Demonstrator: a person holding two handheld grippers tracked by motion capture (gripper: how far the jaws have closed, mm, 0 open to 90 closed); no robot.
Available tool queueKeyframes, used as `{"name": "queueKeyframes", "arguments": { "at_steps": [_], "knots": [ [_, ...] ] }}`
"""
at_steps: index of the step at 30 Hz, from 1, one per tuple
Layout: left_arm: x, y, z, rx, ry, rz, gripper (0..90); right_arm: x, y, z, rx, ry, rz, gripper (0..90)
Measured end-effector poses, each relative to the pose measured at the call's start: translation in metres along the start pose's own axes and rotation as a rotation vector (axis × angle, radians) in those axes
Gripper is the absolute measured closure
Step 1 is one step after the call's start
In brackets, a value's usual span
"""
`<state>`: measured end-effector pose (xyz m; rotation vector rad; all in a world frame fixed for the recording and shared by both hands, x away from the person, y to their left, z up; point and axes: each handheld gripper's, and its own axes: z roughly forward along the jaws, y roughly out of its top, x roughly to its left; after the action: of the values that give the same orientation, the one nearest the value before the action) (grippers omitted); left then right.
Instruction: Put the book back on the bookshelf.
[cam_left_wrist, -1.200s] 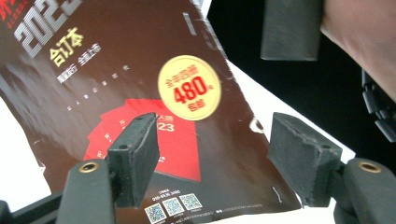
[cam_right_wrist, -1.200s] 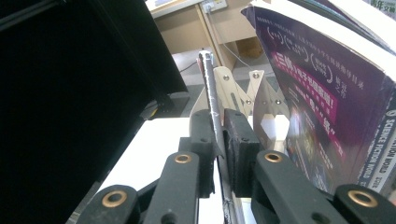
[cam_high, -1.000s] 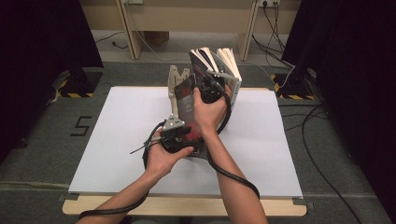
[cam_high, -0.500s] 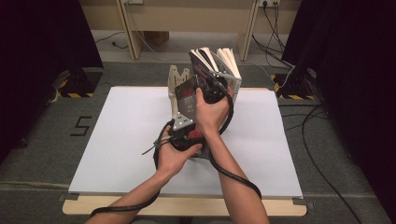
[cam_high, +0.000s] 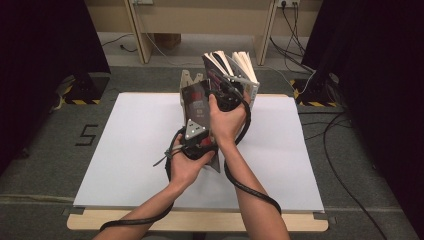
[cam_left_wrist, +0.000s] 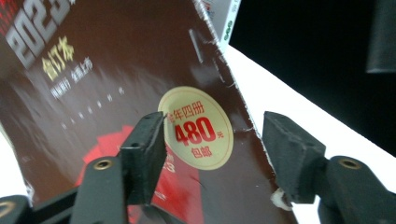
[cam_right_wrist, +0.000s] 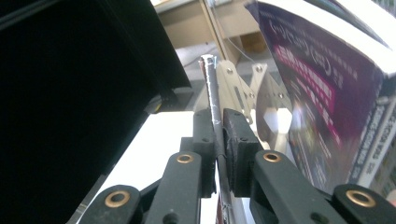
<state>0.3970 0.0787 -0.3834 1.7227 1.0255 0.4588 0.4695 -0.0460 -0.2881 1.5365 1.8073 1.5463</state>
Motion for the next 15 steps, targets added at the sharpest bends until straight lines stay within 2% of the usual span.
{"name": "queueKeyframes", "arguments": {
  "at_steps": [2, 7, 9, 11, 15],
  "knots": [
    [0.006, 0.002, -0.003, -0.006, 0.022, 0.003, 47.9, 0.004, 0.002, -0.004, -0.016, -0.003, -0.018, 85.7],
    [0.023, 0.002, -0.004, 0.013, 0.055, -0.032, 55.0, 0.013, 0.003, -0.009, -0.034, -0.005, -0.067, 86.5],
    [0.029, 0.000, -0.003, 0.014, 0.074, -0.053, 55.6, 0.017, 0.001, -0.009, -0.037, -0.001, -0.091, 86.5],
    [0.035, 0.000, -0.002, -0.002, 0.089, -0.065, 55.3, 0.020, -0.003, -0.008, -0.027, 0.009, -0.094, 86.6],
    [0.039, 0.006, -0.002, -0.016, 0.117, -0.049, 54.3, 0.024, -0.011, -0.004, -0.014, 0.017, -0.097, 86.5]
  ]
}}
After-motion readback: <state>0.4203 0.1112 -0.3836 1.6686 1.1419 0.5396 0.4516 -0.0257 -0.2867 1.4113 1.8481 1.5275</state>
